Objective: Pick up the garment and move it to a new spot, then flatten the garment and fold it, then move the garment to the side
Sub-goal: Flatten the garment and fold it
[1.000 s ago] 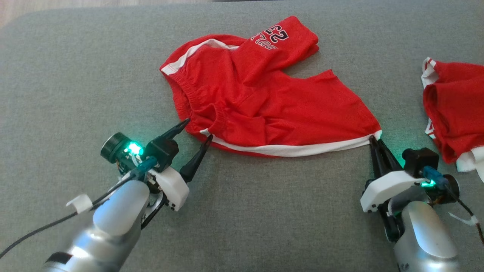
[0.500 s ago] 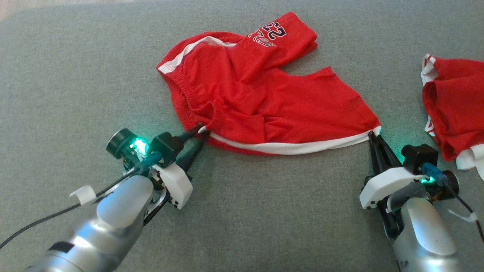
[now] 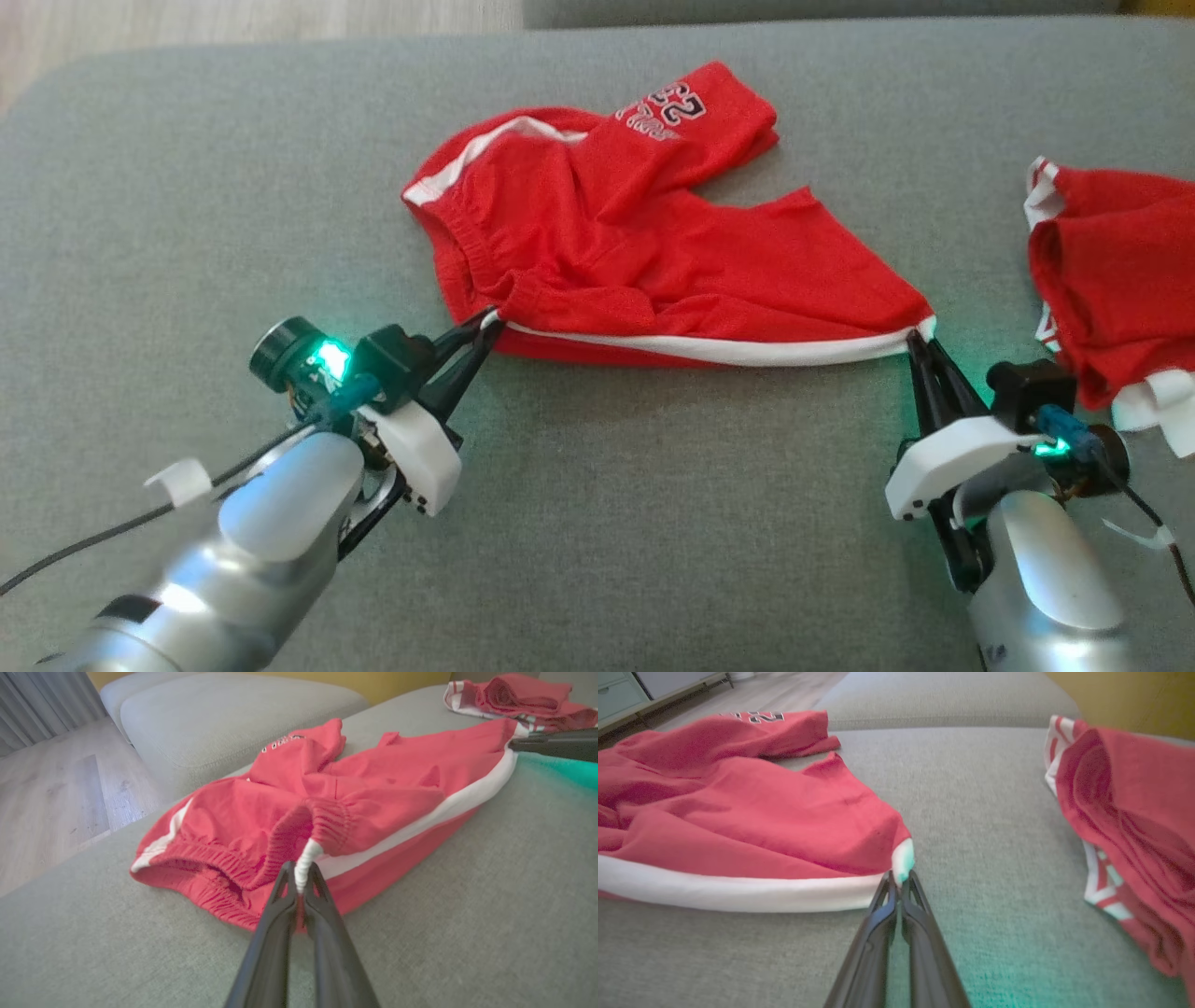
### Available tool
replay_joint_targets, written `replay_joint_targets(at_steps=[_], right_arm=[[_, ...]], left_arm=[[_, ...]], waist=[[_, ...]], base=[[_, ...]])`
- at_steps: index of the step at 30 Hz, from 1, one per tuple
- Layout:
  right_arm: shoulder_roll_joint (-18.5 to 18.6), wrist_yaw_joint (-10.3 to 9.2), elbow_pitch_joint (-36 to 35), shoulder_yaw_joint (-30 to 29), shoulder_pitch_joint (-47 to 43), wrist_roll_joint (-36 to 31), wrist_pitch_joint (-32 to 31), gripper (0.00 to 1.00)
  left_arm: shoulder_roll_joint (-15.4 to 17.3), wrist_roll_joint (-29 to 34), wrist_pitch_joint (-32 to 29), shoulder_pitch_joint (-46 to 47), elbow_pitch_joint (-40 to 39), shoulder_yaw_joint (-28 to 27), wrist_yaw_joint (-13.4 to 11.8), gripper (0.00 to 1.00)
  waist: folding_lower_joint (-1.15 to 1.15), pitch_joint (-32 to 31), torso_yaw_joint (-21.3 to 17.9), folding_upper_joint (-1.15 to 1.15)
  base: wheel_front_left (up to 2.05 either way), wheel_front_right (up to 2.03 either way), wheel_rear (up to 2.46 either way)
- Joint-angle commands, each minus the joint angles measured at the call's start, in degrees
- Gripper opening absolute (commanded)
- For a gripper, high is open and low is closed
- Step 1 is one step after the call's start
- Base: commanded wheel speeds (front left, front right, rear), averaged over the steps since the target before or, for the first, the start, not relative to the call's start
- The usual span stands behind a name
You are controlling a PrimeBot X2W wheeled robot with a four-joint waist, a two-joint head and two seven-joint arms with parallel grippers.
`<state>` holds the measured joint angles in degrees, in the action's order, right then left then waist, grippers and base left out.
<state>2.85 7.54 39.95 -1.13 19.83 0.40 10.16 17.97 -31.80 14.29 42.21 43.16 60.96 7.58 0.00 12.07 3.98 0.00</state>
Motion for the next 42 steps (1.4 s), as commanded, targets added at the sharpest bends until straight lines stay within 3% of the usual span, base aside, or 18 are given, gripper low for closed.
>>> replay_joint_targets(at_steps=[1, 9, 15, 26, 34, 42], right_arm=[[0.03, -0.05, -2.27, 1.75, 1.81, -0.04, 0.91, 0.00], [2.65, -0.05, -10.18, 5.56, 5.64, 6.90, -0.86, 0.00], [5.66, -0.05, -18.16, 7.90, 11.61, 10.19, -4.98, 0.00], [7.07, -0.05, -24.12, 8.15, 21.68, 5.55, -11.18, 0.00], [6.25, -0.05, -29.50, 4.35, 18.67, 1.94, -14.83, 0.00], [7.04, -0.05, -35.38, 4.14, 11.15, 3.96, -20.33, 0.00]], left_arm=[[2.41, -0.90, 0.64, 1.96, -2.08, -2.57, -0.09, 0.00], [6.29, -3.64, 0.62, 1.18, -10.56, -6.85, -0.41, 0.00], [10.51, -4.64, -2.73, 5.09, -16.96, -9.56, -1.74, 0.00], [14.87, -3.83, -8.43, 13.57, -21.65, -12.18, -3.30, 0.00], [17.67, -4.07, -9.12, 13.94, -27.13, -13.62, -5.18, 0.00], [19.79, -6.94, -12.71, 9.31, -35.15, -13.14, -6.78, 0.00]], waist=[[0.00, -1.41, 0.09, 0.00], [0.00, -7.07, 0.90, 0.00], [0.00, -10.96, 1.44, 0.00], [0.00, -15.52, 0.73, 0.00], [0.00, -18.11, -0.38, 0.00], [0.00, -19.08, -1.41, 0.00]], base=[[0.00, 0.00, 0.00], [0.00, 0.00, 0.00], [0.00, 0.00, 0.00], [0.00, 0.00, 0.00], [0.00, 0.00, 0.00], [0.00, 0.00, 0.00]])
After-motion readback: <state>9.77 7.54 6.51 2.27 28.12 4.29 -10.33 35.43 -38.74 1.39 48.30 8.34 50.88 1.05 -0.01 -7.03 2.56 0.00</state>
